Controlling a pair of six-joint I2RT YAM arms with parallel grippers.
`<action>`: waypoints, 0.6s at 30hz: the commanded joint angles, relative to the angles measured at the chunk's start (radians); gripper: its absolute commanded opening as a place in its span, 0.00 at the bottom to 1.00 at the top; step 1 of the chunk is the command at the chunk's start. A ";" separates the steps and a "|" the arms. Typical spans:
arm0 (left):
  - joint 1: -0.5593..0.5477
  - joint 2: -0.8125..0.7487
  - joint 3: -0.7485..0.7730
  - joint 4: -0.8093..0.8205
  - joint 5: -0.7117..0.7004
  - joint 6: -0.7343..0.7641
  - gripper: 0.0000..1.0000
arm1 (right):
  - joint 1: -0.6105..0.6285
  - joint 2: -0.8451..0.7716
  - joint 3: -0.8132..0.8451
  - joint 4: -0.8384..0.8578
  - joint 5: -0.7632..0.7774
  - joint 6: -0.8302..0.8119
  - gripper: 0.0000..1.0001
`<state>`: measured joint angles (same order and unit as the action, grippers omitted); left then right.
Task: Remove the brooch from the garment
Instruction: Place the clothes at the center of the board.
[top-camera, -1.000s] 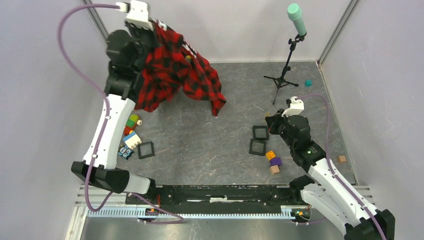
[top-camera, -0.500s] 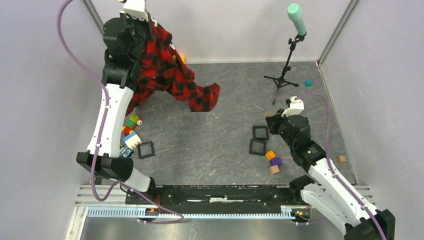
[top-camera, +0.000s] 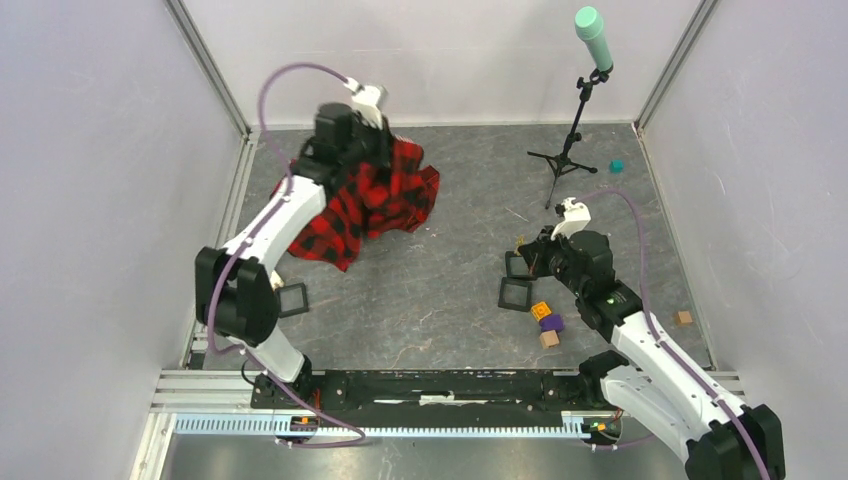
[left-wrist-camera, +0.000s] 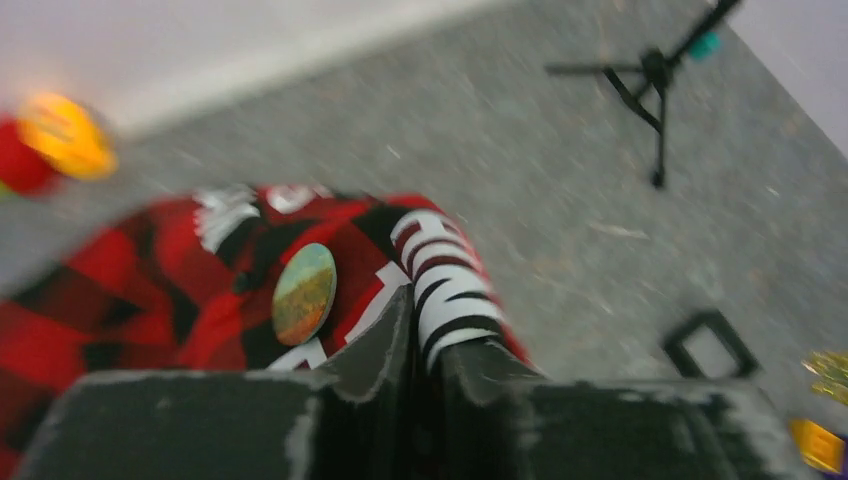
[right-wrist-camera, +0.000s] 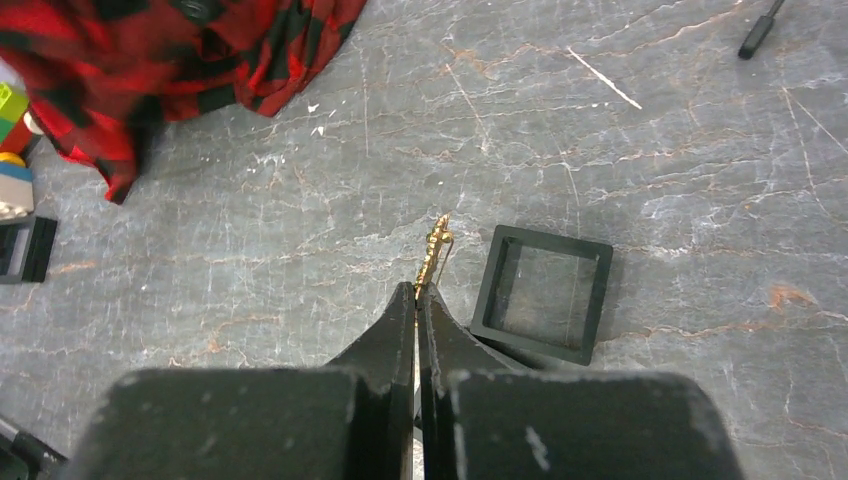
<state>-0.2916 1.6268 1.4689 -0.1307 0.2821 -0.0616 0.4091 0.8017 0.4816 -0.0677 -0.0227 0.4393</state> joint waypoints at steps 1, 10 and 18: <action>-0.098 0.014 -0.147 0.189 0.102 -0.117 0.31 | -0.020 0.000 -0.014 0.052 -0.085 -0.044 0.00; -0.323 -0.196 -0.500 0.381 -0.031 0.009 1.00 | -0.126 -0.024 -0.088 0.105 -0.343 -0.084 0.00; -0.368 -0.447 -0.839 0.683 0.022 0.026 1.00 | -0.138 -0.020 -0.138 0.215 -0.559 -0.024 0.00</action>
<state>-0.6712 1.2640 0.7601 0.3183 0.2920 -0.0826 0.2737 0.7959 0.3695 0.0292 -0.4408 0.3820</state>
